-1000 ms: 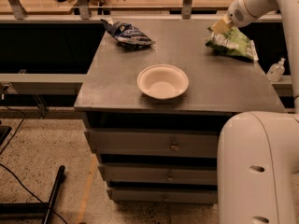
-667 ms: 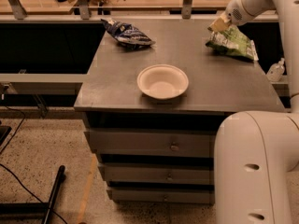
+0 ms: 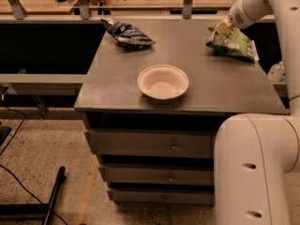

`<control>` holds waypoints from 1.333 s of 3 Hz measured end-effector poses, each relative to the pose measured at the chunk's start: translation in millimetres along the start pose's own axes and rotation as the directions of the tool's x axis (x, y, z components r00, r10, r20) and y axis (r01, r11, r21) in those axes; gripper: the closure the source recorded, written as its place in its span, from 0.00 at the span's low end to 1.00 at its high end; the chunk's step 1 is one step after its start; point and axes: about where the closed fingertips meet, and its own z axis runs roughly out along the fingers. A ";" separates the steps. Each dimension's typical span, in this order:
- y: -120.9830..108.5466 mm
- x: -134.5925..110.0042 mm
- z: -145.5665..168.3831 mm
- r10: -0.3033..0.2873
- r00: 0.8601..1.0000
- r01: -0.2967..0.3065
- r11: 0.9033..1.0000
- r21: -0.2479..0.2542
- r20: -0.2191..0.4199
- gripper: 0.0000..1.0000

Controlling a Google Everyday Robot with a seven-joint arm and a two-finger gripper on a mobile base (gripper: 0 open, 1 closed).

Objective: Place green jalapeno chip bag into paper bowl

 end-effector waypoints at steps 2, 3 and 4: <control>-4.4 16.2 3.9 0.041 0.999 -0.041 0.999 -0.004 0.001 0.00; 1.7 23.4 8.4 0.023 1.000 -0.023 0.999 -0.036 0.002 0.00; 15.9 34.4 17.1 -0.036 0.999 0.033 0.996 -0.088 -0.036 0.00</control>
Offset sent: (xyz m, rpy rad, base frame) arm 0.0071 -0.0359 -0.0030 0.0539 0.0092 -0.0495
